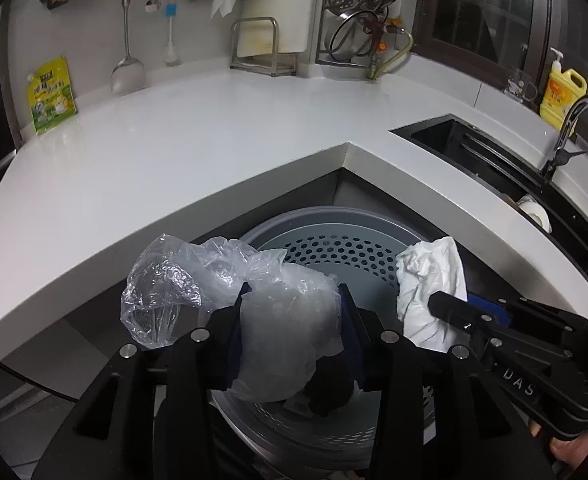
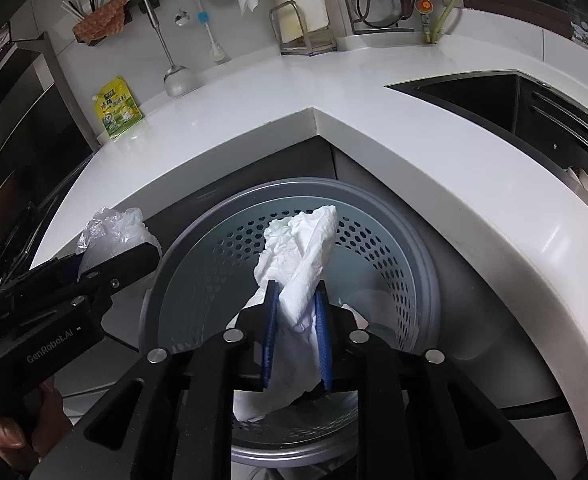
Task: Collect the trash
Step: 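Open left tool dropping clear bag while right tool drops tissue into bin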
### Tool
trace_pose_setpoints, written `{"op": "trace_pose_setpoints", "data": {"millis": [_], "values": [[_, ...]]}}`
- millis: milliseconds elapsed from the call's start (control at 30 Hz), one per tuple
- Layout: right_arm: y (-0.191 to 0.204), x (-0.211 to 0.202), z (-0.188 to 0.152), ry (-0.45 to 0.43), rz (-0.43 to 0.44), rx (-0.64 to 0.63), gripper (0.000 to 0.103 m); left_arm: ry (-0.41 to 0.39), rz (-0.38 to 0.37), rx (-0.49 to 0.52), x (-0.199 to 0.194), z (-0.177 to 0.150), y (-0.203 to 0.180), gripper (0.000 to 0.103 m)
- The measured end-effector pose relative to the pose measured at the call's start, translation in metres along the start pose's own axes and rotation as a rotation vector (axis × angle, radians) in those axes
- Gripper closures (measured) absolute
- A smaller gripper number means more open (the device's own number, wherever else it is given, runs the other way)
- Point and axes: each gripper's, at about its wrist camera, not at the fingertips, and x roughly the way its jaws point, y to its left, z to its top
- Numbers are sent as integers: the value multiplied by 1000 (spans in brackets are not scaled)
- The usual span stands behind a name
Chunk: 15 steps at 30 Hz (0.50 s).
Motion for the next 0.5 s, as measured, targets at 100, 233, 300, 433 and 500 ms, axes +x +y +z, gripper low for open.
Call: {"op": "trace_pose_setpoints", "data": {"millis": [100, 233, 300, 433, 500], "values": [[1, -2, 1, -10, -2, 1, 67, -3, -5, -16, -3, 0, 3, 45], [-1, -10, 3, -41, 5, 16, 55, -15, 15, -27, -7, 1, 5, 31], [-1, -11, 4, -44, 5, 18, 55, -18, 23, -28, -9, 2, 5, 28], [-2, -10, 2, -40, 6, 19, 52, -28, 35, -27, -12, 2, 5, 20], [-1, -10, 2, -38, 5, 18, 51, -32, 42, -23, -14, 3, 5, 20]]}}
